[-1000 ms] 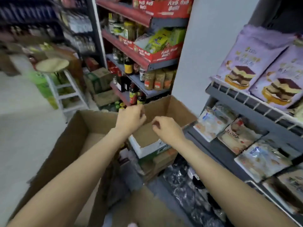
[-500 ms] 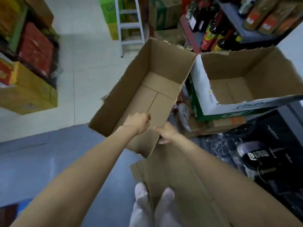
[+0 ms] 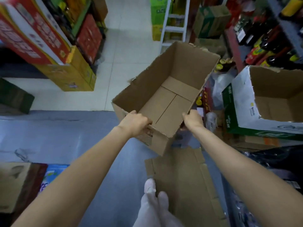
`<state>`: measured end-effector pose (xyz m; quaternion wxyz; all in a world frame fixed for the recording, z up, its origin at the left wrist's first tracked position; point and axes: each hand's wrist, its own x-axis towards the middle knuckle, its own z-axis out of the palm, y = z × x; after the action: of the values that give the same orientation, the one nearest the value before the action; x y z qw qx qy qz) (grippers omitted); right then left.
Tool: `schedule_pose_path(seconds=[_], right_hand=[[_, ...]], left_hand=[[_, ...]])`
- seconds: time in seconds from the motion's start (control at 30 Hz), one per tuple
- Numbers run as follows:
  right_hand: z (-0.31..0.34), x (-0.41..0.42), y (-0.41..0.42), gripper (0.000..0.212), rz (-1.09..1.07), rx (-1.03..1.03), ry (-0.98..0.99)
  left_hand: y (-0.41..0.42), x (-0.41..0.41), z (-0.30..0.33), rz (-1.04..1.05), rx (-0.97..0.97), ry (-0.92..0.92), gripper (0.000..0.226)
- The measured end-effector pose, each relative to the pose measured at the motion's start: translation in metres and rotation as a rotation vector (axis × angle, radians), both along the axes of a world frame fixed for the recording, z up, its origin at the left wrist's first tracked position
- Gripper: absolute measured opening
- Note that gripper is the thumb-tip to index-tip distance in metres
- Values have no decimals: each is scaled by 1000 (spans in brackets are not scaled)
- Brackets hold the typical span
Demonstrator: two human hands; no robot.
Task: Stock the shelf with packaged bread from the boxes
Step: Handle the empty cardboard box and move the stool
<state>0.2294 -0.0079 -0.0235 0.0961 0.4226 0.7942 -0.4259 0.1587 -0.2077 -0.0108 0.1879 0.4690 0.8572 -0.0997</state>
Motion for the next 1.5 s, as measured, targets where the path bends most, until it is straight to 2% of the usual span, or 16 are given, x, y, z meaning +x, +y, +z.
schedule_pose_path(seconds=[0.07,0.17,0.27,0.4,0.47,0.7,0.93,1.07,1.17,1.3,1.4,1.5], right_hand=[[7,-6,-22,46,104,28,55],[16,-15,-70,63,154,-218,56],[33,-32,-128,51,130,-426,-49],[62,-61,-212,14,142,-595,-96],[69,-75,-263,15,162,-669,-80],[35,-128,-461,8,309,-594,-49],[-43,-165,-619,35,601,-512,-7],[-101,-173,-682,38,794,-470,-34],[-145,-174,-713,37,880,-474,-89],[-200,-171,-707,35,863,-442,-145],[-225,-167,-693,32,914,-481,-181],[-237,-162,-693,29,1027,-391,-187]], left_hand=[[-24,1,6,34,17,93,16],[-60,1,21,146,26,140,20],[-98,-3,39,272,55,169,22],[-169,-4,58,471,62,181,25],[-217,-5,61,558,70,196,24],[-407,-13,43,774,38,160,26],[-534,-16,-16,1033,43,25,27],[-580,-7,-72,1175,46,-25,28],[-605,-2,-114,1248,29,-66,28],[-601,1,-167,1234,7,-135,24],[-594,5,-196,1231,9,-174,24],[-591,14,-207,1240,17,-198,29]])
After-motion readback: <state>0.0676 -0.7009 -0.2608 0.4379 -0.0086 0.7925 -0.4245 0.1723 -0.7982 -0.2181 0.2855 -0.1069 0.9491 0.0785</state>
